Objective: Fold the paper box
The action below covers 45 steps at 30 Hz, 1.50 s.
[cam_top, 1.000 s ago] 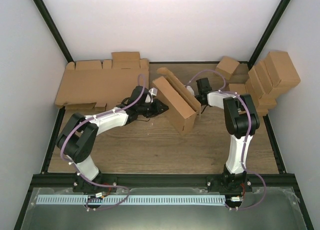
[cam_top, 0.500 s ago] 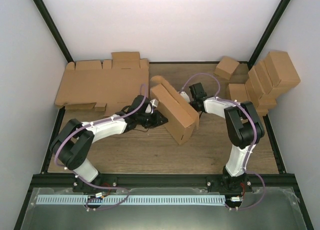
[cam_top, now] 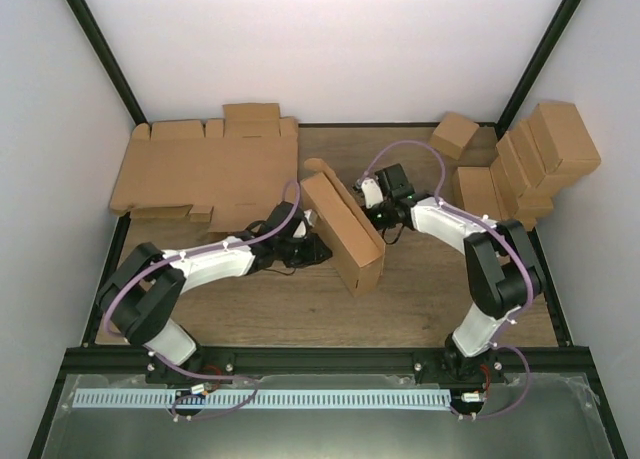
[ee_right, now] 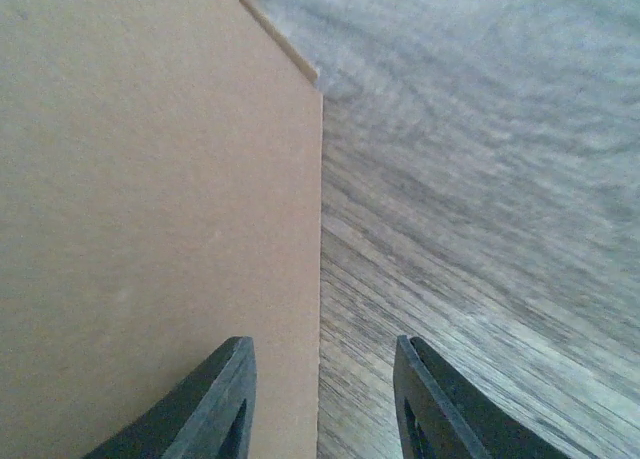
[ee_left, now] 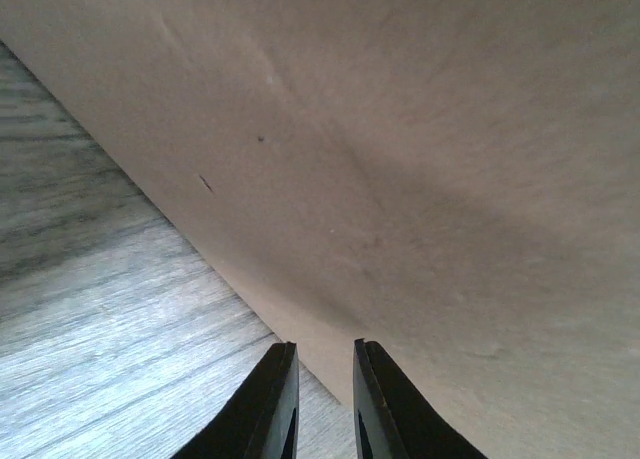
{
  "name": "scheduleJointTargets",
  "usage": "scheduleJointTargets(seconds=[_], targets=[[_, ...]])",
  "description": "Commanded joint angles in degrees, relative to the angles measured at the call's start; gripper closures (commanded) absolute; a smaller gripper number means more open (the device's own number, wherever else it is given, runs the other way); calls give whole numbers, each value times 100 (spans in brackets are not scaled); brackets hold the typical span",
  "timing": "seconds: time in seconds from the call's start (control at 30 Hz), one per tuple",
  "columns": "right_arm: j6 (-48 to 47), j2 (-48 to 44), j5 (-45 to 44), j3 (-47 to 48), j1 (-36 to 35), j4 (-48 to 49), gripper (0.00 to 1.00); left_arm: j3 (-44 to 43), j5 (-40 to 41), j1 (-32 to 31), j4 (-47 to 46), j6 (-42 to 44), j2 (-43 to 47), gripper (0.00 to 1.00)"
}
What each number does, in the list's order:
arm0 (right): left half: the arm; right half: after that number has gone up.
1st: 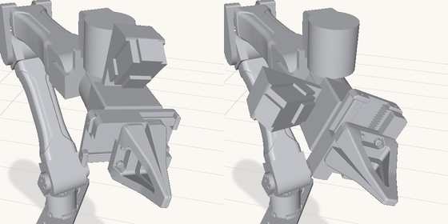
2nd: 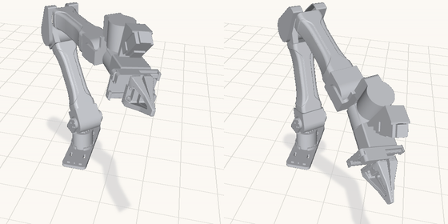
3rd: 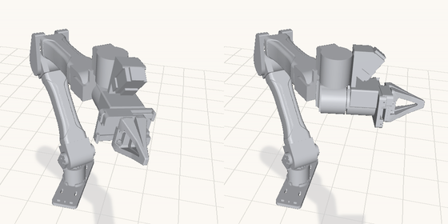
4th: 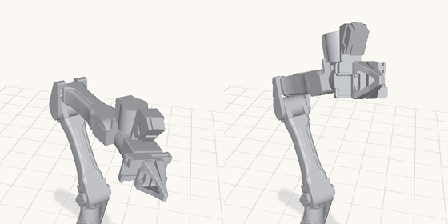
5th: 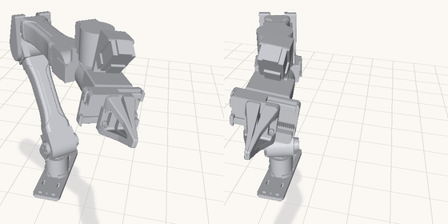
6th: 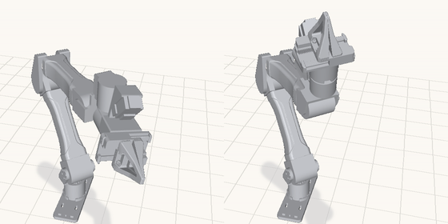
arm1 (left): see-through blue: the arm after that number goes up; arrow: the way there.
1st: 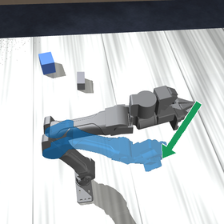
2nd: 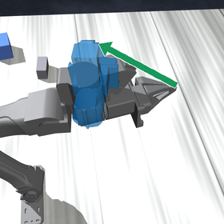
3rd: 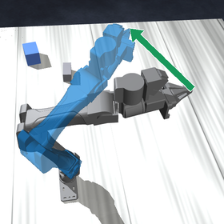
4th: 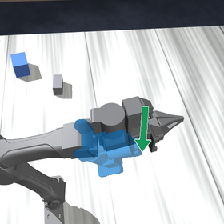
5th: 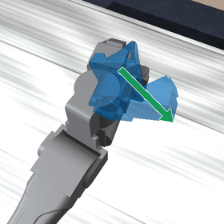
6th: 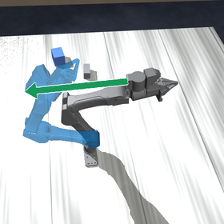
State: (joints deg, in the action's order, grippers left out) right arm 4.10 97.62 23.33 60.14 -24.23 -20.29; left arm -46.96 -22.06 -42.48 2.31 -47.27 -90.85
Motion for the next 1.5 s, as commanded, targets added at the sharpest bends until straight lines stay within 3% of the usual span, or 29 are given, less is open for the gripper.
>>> scheduleJointTargets(seconds=[0.0, 0.33, 0.73, 0.8, 0.87, 0.9, 0.97, 1.03, 1.13, 1.47], targets=[[242, -520, -566, 235, -56, -88, 59, 128, 546, -45, 207, 253, 403, 82], [164, -860, -984, 557, -60, -203, 55, 521, 807, -40, 170, 301, 621, 81], [69, -1596, -2264, 1160, -58, -181, 48, 475, 827, -33, 229, 321, 643, 81], [113, -1931, -2281, 1095, -56, 13, 38, 460, 804, -38, 226, 331, 629, 81], [137, -2276, -1657, 865, -5, 322, 4, 451, 798, -37, 227, 332, 629, 81], [80, -2404, -951, 705, 70, 512, 1, 443, 801, -41, 235, 336, 636, 81], [60, -2349, 354, 627, 135, 584, 0, 422, 808, -37, 255, 345, 643, 81], [294, -2021, 705, 986, 133, 178, 0, 411, 813, -39, 276, 365, 647, 81], [587, -1880, 303, 1223, 62, -161, 0, 382, 839, -37, 328, 384, 639, 81], [984, -3427, -859, 407, -1, 629, 0, 375, 866, -38, 376, 400, 667, 81]])
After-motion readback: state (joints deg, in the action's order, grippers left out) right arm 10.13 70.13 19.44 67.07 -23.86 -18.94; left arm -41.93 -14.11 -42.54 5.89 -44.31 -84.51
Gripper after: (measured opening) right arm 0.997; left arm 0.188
